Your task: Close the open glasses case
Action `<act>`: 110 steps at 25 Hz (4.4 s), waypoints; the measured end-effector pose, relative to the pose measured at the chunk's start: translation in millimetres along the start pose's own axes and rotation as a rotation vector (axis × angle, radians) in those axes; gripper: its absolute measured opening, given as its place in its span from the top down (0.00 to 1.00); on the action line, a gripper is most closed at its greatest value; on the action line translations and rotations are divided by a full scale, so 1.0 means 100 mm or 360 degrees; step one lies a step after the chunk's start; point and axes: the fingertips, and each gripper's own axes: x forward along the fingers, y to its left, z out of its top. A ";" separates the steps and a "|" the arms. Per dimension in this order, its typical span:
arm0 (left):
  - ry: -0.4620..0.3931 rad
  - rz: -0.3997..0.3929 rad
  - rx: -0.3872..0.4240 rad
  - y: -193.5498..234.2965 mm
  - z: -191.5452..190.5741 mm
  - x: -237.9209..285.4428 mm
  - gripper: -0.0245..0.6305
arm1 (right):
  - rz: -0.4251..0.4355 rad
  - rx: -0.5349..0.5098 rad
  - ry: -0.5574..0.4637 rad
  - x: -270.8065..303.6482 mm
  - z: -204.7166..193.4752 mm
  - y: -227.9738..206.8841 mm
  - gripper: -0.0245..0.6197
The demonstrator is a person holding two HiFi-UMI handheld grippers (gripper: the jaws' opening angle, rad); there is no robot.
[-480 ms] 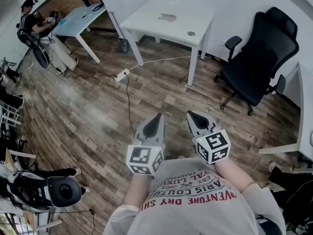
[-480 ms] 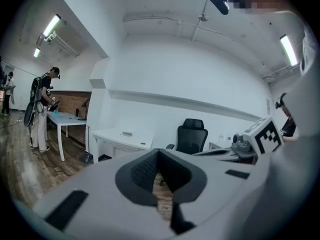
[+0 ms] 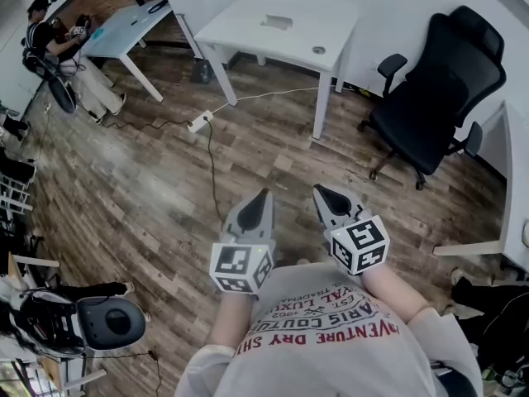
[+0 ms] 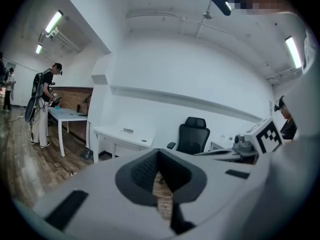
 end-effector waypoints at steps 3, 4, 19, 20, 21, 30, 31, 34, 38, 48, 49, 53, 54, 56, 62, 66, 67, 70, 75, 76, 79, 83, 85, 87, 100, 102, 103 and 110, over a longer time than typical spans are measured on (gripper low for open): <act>0.0019 0.0006 -0.0003 0.03 -0.06 0.07 0.96 | -0.0014 0.0055 -0.0011 0.06 -0.03 -0.09 0.95; 0.0028 0.0008 -0.0005 0.05 -0.08 0.09 0.96 | -0.0014 0.0066 -0.0006 0.08 -0.05 -0.11 0.95; 0.0170 0.0007 -0.0143 0.73 -0.29 0.88 0.96 | -0.0035 0.0166 0.0136 0.94 -0.16 -0.50 0.95; 0.0169 -0.0001 -0.0143 0.82 -0.25 0.98 0.96 | -0.0045 0.0165 0.0136 1.05 -0.12 -0.54 0.95; 0.0168 -0.0014 -0.0144 0.91 -0.21 1.08 0.96 | -0.0058 0.0166 0.0136 1.16 -0.08 -0.58 0.94; 0.0216 -0.0157 -0.0148 2.00 0.30 2.13 0.96 | -0.0199 0.0205 0.0153 2.48 0.48 -0.95 0.95; 0.0220 -0.0170 -0.0141 2.14 0.37 2.25 0.96 | -0.0215 0.0205 0.0157 2.63 0.57 -0.99 0.94; 0.0242 -0.0210 -0.0107 2.54 0.59 2.58 0.96 | -0.0260 0.0215 0.0146 3.08 0.83 -1.10 0.94; 0.0266 -0.0253 -0.0088 2.99 0.76 2.94 0.96 | -0.0313 0.0238 0.0120 3.60 1.06 -1.23 0.94; 0.0326 -0.0231 -0.0155 3.63 0.72 3.63 0.96 | -0.0349 0.0309 0.0204 4.38 1.08 -1.67 0.94; 0.0327 -0.0221 -0.0158 3.68 0.71 3.71 0.96 | -0.0342 0.0304 0.0205 4.46 1.09 -1.73 0.94; 0.0349 -0.0193 -0.0157 3.83 0.66 4.08 0.96 | -0.0314 0.0300 0.0220 4.80 1.07 -2.02 0.94; 0.0355 -0.0195 -0.0151 3.86 0.67 4.20 0.96 | -0.0313 0.0314 0.0220 4.89 1.09 -2.11 0.94; 0.0356 -0.0195 -0.0139 3.94 0.73 4.45 0.96 | -0.0309 0.0349 0.0212 5.08 1.15 -2.31 0.94; 0.0329 -0.0178 -0.0124 4.16 1.13 5.43 0.96 | -0.0296 0.0348 0.0190 5.62 1.58 -3.04 0.94; 0.0362 -0.0185 -0.0116 4.22 1.31 6.13 0.96 | -0.0318 0.0348 0.0207 5.93 1.78 -3.66 0.95; 0.0370 -0.0190 -0.0111 4.23 1.34 6.30 0.96 | -0.0322 0.0349 0.0214 6.00 1.81 -3.82 0.94; 0.0400 -0.0203 -0.0103 4.26 1.41 6.78 0.96 | -0.0341 0.0372 0.0219 6.21 1.90 -4.25 0.94; 0.0437 -0.0182 -0.0110 4.40 1.47 7.34 0.96 | -0.0349 0.0384 0.0242 6.53 1.97 -4.75 0.94; 0.0447 -0.0182 -0.0115 4.42 1.46 7.43 0.96 | -0.0352 0.0379 0.0250 6.58 1.99 -4.84 0.94; 0.0517 -0.0195 -0.0140 4.46 1.34 7.65 0.96 | -0.0370 0.0402 0.0255 6.67 2.04 -5.01 0.94; 0.0633 -0.0243 -0.0135 4.50 1.14 7.92 0.96 | -0.0431 0.0440 0.0264 6.76 2.03 -5.19 0.94; 0.0694 -0.0282 -0.0117 4.52 1.06 8.02 0.96 | -0.0475 0.0475 0.0281 6.79 1.98 -5.25 0.94; 0.0757 -0.0320 -0.0087 4.57 0.99 8.12 0.96 | -0.0519 0.0520 0.0290 6.85 1.92 -5.30 0.94; 0.1089 -0.0650 0.0095 4.67 0.37 8.69 0.96 | -0.0771 0.0633 0.0420 7.32 1.62 -5.54 0.94; 0.1120 -0.0671 0.0094 4.68 0.30 8.73 0.96 | -0.0801 0.0619 0.0421 7.37 1.65 -5.60 0.94; 0.1131 -0.0679 0.0094 4.68 0.27 8.76 0.96 | -0.0812 0.0605 0.0423 7.40 1.66 -5.63 0.94; 0.1190 -0.0742 0.0088 4.68 0.15 8.75 0.96 | -0.0911 0.0460 0.0462 7.56 1.70 -5.88 0.94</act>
